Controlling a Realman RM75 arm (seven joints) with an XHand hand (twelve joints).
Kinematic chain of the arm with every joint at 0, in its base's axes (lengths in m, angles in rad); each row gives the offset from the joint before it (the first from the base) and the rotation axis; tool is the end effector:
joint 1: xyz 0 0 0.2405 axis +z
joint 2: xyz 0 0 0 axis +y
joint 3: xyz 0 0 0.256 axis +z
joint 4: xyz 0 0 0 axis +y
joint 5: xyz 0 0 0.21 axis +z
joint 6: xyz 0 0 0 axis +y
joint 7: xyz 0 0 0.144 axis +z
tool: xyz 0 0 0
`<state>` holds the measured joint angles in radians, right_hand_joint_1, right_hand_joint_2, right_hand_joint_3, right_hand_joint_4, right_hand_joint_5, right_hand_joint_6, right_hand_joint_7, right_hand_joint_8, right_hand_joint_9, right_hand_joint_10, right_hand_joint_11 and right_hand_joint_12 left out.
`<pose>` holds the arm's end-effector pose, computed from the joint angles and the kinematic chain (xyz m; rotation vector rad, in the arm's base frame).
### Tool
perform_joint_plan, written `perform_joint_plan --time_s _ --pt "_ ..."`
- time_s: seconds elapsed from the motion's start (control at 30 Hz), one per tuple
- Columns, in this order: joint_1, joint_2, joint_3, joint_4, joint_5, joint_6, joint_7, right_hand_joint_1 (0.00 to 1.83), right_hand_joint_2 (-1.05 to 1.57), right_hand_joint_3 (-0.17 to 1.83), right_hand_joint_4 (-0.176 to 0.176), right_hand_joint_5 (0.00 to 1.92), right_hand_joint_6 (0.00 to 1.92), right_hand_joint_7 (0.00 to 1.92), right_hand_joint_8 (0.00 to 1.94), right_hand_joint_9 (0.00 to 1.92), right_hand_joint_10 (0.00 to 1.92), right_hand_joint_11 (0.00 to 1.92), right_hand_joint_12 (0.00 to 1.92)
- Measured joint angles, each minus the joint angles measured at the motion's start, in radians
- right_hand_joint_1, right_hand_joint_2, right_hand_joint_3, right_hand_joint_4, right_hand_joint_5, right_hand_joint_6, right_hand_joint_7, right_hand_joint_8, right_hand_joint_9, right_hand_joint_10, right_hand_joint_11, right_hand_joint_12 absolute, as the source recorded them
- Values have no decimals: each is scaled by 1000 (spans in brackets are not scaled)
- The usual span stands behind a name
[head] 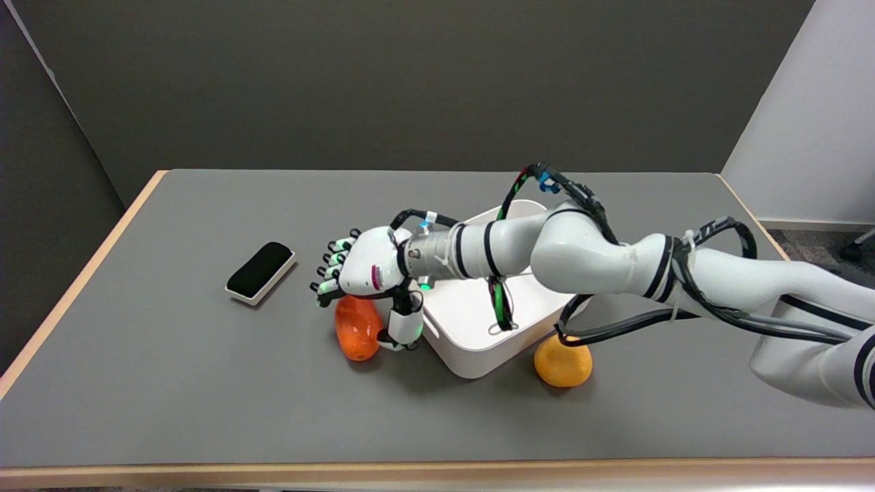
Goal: Pick up mango.
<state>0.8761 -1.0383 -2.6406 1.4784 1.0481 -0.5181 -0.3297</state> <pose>-0.2013 -0.4049 0.1289 2.3802 0.0704 -0.6978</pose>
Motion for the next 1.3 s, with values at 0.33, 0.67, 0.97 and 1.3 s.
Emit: perform_joint_plan --time_s 0.33,0.67,0.97,1.3 --pt "-22 -22 -1 -53 11 0 -7 791 573 993 7 198 453 224 365 121 683 7 1075" --pt "-33 -33 -1 -82 28 0 -12 841 601 1002 12 237 494 284 389 141 691 8 1074" --pt "-42 -35 -1 -103 50 24 -16 905 1076 461 73 554 1438 646 835 489 1032 272 1377" --pt "-52 -35 0 -113 67 56 -18 1159 1159 217 -75 586 1597 849 1260 649 1208 420 1560"
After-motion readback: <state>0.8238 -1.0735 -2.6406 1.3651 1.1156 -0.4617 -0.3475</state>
